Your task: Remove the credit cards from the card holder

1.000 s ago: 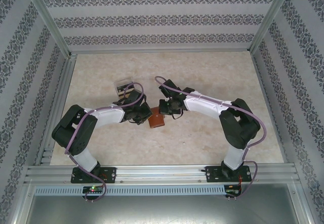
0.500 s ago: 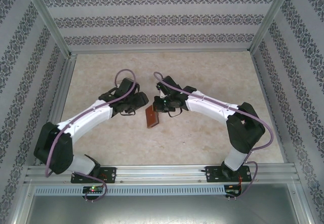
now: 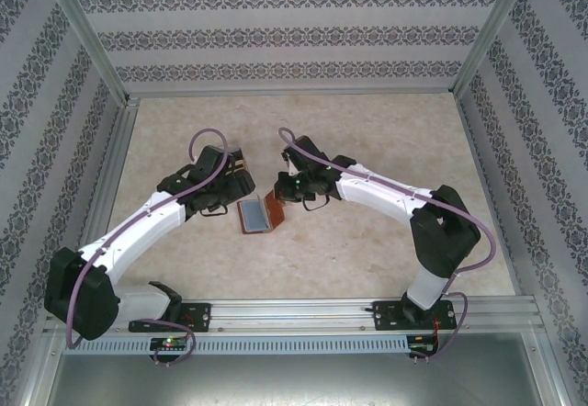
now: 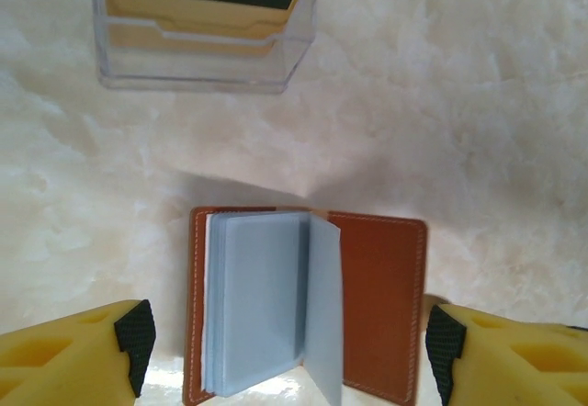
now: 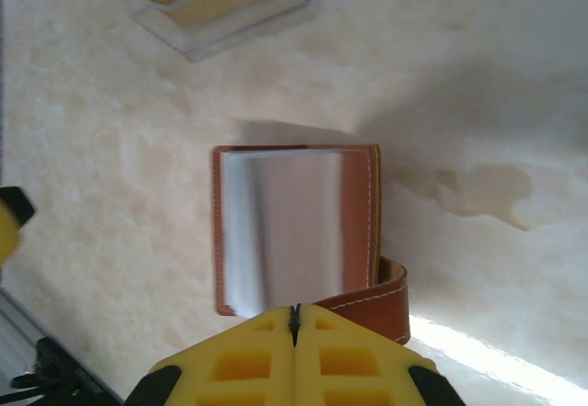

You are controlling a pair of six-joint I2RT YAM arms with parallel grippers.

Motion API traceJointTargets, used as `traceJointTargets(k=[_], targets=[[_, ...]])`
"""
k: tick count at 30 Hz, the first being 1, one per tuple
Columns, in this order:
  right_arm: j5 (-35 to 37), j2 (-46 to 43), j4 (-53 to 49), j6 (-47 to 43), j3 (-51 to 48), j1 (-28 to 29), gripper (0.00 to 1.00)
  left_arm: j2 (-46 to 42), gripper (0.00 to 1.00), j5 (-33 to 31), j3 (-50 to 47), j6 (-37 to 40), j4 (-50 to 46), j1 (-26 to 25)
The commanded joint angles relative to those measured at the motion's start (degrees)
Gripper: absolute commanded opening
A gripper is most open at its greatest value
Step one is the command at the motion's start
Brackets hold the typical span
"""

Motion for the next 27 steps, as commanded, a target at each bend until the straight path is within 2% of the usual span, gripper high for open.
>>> traceJointTargets(k=[1, 5, 8, 15, 20, 24, 27], targets=[[1.79, -2.75, -0.67, -0.07, -2.35, -0.85, 0.00, -2.02, 0.80, 1.05, -1.70, 1.65, 0.23, 0.36], [3.43, -3.25, -1.30, -0.48, -4.19, -1.70, 0.00, -1.42, 0.81, 1.99, -2.08, 2.03, 0.90, 0.32], [4.78, -2.67, -1.96, -1.30, -5.23, -2.03, 0.00, -1.01, 0.78, 3.49, -2.71, 2.64, 2.23, 0.38], [4.60, -2.26, -1.96, -1.96, -3.88, -0.88, 0.00, -0.69, 0.57, 10.21, -5.80, 3.20, 9.12, 0.18], [5.36, -1.73, -2.59, -2.07, -2.97, -0.58, 0.00, 2.41, 0.42, 11.59, -6.72, 4.50, 10.49, -0.12], [5.60, -1.55, -2.70, -1.91, -3.74, -0.65, 0.00, 6.17, 0.34, 12.67, -7.44, 5.17, 12.30, -0.50], [6.38, -1.64, -3.09, -1.99, -4.35, -0.62, 0.00, 8.96, 0.32, 12.73, -7.86, 5.40, 13.28, -0.88]])
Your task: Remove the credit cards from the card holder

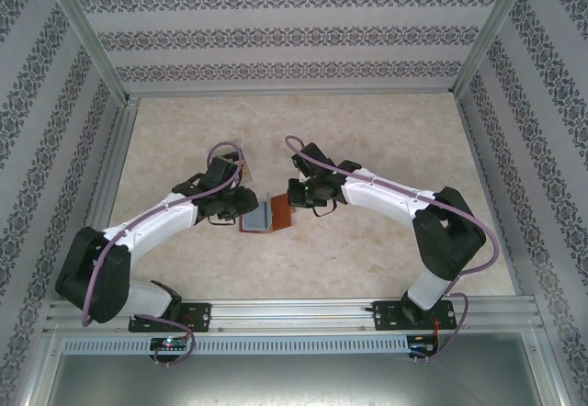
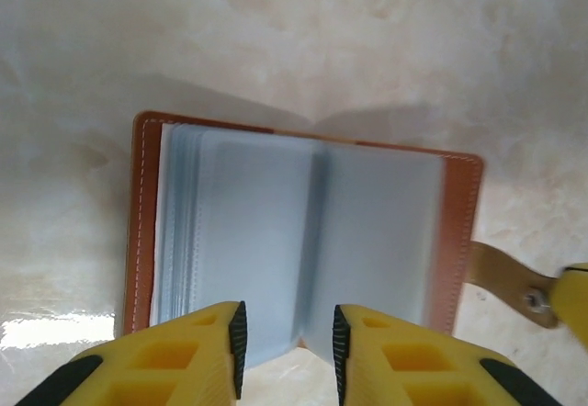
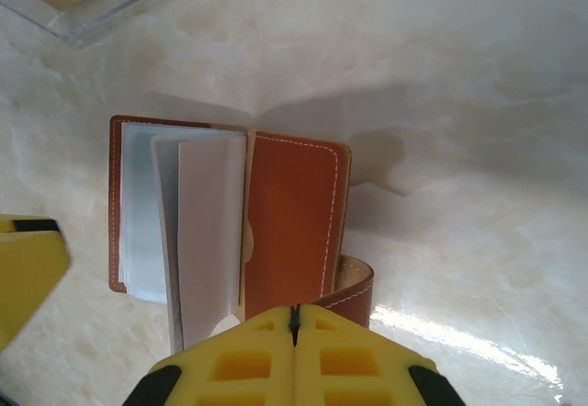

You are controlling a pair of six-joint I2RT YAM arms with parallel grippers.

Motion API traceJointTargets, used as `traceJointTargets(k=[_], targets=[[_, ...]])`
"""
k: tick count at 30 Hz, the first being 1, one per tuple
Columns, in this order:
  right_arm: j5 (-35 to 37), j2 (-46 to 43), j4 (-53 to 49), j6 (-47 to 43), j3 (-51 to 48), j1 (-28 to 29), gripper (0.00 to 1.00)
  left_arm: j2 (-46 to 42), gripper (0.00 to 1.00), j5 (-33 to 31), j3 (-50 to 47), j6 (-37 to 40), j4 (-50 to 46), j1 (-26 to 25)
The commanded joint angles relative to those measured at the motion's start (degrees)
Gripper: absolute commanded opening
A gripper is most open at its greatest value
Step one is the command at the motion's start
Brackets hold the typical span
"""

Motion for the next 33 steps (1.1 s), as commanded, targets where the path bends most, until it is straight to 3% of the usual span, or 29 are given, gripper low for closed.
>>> traceJointTargets(k=[1, 13, 16, 20, 25, 33], targets=[[2.14, -0.03, -1.46, -0.76, -0.24, 0.36, 0.00, 2.76, 0.32, 0.97, -0.92, 1.44, 2.69, -0.61], [5.26, 1.96, -2.72, -2.16, -2.73, 0.57, 0.01, 8.43, 0.29, -1.35, -3.12, 1.83, 1.73, -0.66], [6.09, 1.77, -3.42, -2.56, -1.92, 1.16, 0.18, 7.98, 0.29, -1.25, -3.27, 1.81, 1.59, -0.66], [7.83, 1.01, -5.58, -3.72, 0.50, 2.24, 0.26, 7.11, 0.29, -1.76, -2.41, 2.29, 0.52, -0.66], [9.27, 0.78, -8.00, -4.59, 4.11, 3.86, 0.49, 6.22, 0.30, -2.04, -1.39, 2.62, -0.55, -0.66], [4.73, 6.15, -5.42, -3.75, 5.09, 3.74, 0.43, 3.22, 0.33, -4.42, -0.36, 3.54, -3.76, -0.68]])
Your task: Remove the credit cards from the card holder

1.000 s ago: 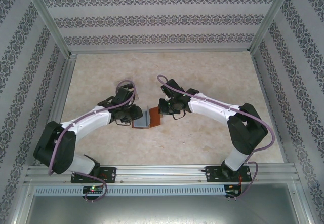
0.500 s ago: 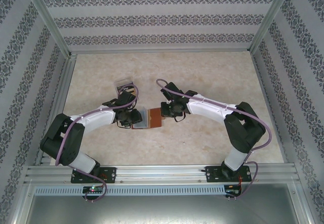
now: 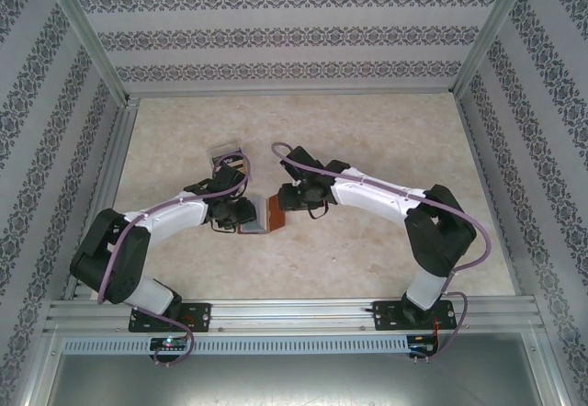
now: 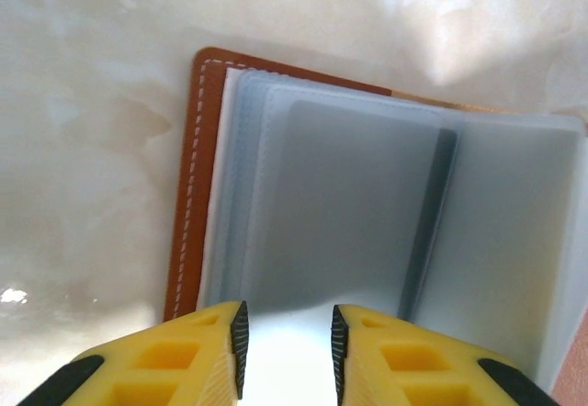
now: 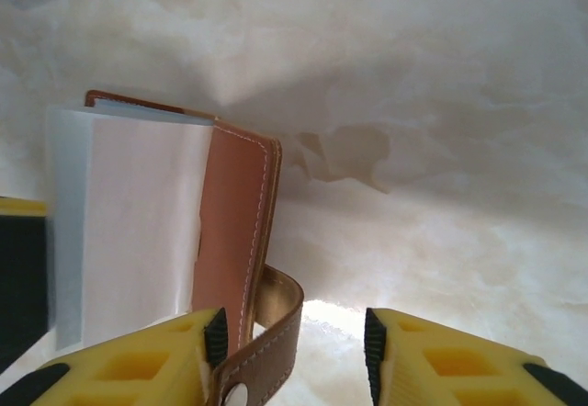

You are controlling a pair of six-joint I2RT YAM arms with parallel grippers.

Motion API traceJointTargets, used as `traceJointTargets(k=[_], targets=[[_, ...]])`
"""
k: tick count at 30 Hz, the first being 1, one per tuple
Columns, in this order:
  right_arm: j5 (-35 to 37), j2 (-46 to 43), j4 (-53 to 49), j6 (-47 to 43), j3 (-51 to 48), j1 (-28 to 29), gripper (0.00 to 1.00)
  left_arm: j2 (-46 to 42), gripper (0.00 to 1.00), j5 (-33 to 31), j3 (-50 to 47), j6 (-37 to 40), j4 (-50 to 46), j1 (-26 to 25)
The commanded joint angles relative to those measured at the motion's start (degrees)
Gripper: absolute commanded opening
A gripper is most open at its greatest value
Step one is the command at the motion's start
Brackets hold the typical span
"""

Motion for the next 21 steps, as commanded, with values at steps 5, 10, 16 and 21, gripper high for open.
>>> traceJointTargets(k=[5, 10, 16, 21], targets=[[-1.63, 5.52, 0.20, -0.47, 1.55, 0.14, 0.24, -4.32, 0.37, -4.27, 1.00, 2.22, -5.60, -0.25], [-1.47, 7.33, 0.03, -0.63, 1.29, -0.38, 0.09, -5.13, 0.40, -4.65, -0.76, 1.86, -5.51, 0.73], [-1.33, 8.05, 0.21, -0.63, 0.54, -0.41, 0.06, -5.30, 0.41, -0.86, -2.77, 2.37, -1.53, 2.32], [-1.42, 8.00, 0.29, -0.63, 0.41, -0.53, 0.06, -5.25, 0.40, 3.13, -3.77, 1.55, 4.04, 2.36]])
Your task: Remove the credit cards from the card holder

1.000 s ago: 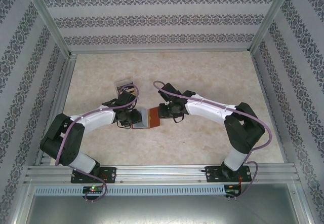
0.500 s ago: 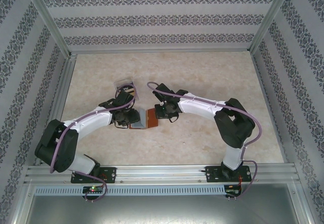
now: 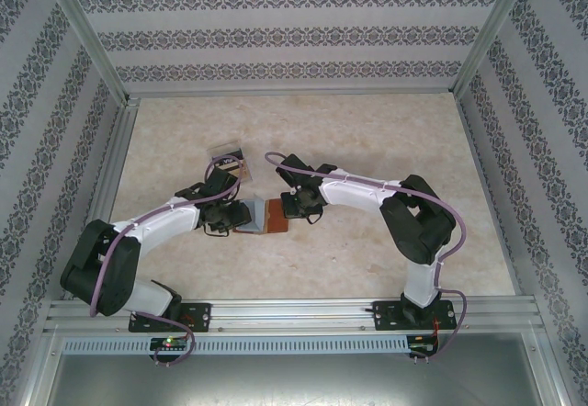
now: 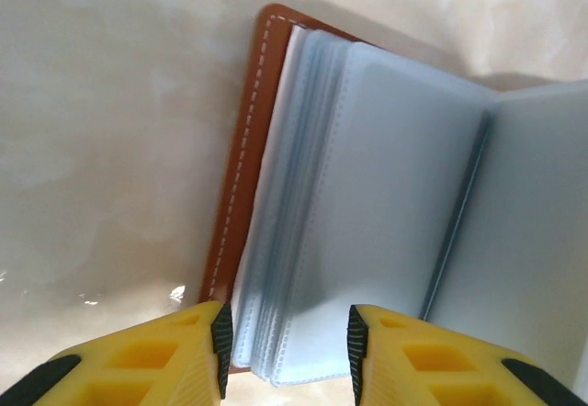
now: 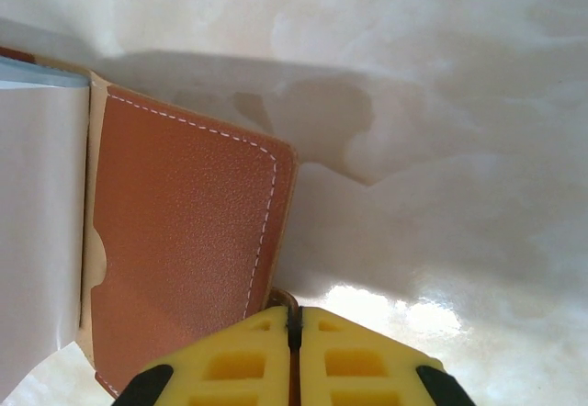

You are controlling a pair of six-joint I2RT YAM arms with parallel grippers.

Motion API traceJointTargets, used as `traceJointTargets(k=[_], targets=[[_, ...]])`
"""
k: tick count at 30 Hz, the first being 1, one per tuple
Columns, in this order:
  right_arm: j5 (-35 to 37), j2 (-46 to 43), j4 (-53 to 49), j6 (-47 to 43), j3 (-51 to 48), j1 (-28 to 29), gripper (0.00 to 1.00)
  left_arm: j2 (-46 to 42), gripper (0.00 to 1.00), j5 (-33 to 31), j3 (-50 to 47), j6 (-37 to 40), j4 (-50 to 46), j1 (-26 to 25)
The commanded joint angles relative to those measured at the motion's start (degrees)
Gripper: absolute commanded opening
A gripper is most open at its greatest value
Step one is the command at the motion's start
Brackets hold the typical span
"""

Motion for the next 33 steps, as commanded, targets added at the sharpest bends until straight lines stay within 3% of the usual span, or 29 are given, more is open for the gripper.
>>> traceJointTargets(k=[1, 10, 18, 26, 33], targets=[[-0.24, 0.84, 0.08, -0.30, 0.30, -0.29, 0.06, -0.99, 0.39, 3.02, -0.75, 0.23, 5.35, 0.47], [-0.59, 0.95, 0.24, -0.21, 0.56, -0.35, 0.07, 5.51, 0.40, 5.15, -0.16, 0.10, 6.93, 0.42], [-0.64, 0.92, 0.51, -0.21, 0.30, -0.34, 0.07, 3.85, 0.46, 4.53, 0.58, 0.86, 5.24, 0.46], [-0.77, 0.98, 0.44, -0.12, 0.34, -0.34, 0.07, -3.47, 0.45, -4.53, 1.11, 2.88, -0.91, 0.44], [-1.03, 1.19, 0.45, -0.04, 0.48, -0.32, 0.07, 1.50, 0.45, 0.46, 0.95, 2.44, 2.41, 0.45]])
